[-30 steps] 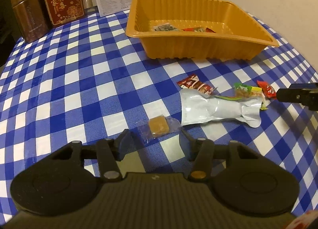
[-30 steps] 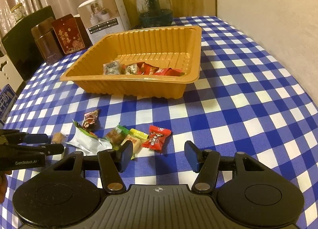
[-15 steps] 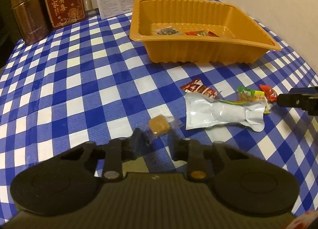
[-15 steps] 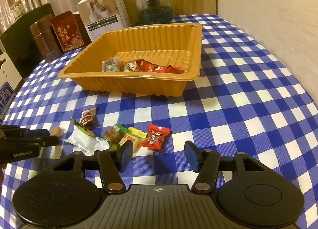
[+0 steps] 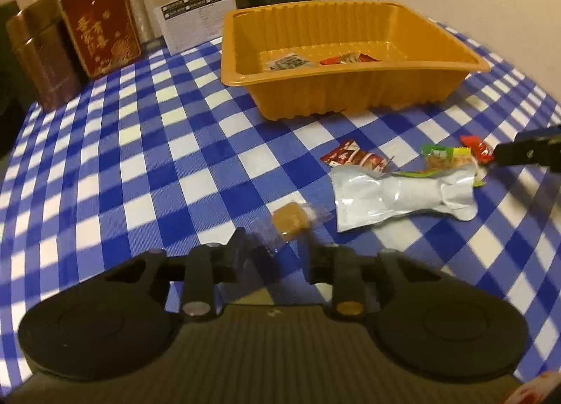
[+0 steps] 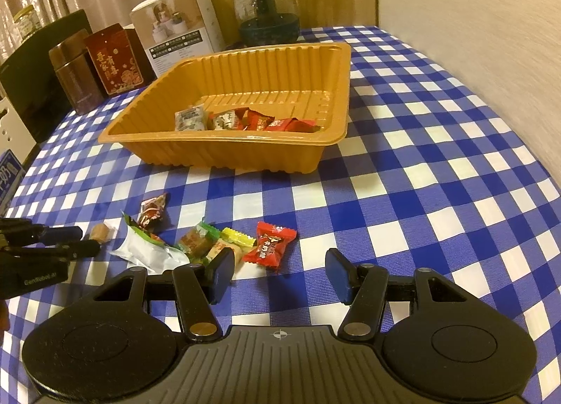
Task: Organize snacks
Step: 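Grasp the clear brown-cake packet with the left tool while the right tool grasps a red candy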
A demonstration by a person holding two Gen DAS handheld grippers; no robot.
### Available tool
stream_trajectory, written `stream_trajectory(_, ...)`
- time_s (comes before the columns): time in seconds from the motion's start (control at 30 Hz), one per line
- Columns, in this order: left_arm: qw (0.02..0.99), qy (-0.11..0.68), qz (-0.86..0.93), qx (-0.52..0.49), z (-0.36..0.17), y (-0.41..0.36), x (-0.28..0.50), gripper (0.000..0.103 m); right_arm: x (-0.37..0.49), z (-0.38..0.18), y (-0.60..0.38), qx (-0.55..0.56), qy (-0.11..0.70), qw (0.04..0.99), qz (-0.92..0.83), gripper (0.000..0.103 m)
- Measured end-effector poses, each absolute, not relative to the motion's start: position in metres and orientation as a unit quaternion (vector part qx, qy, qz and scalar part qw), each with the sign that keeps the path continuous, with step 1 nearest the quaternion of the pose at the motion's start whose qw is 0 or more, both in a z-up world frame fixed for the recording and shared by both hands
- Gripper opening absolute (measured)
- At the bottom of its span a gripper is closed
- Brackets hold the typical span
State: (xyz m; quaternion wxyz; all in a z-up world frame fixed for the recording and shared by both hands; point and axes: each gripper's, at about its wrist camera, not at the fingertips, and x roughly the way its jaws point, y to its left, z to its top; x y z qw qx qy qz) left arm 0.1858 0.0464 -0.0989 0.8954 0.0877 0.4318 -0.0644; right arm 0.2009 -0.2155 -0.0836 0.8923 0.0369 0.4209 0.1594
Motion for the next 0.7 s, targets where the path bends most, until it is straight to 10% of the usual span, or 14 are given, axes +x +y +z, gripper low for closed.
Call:
stream_trajectory(0.4, 0.894, 0.391, -0.147, 0.16, -0.106, 0.031, 0.2, 0.043, 0.203, -0.084, -0.214, 0.047, 0.421, 0.892, 0.156, 0.058)
stream_trajectory(0.7, 0.884, 0.419, -0.153, 0.142, -0.102, 0.031, 0.202, 0.023, 0.205, -0.085, -0.213, 0.054, 0.425, 0.89, 0.155, 0.058)
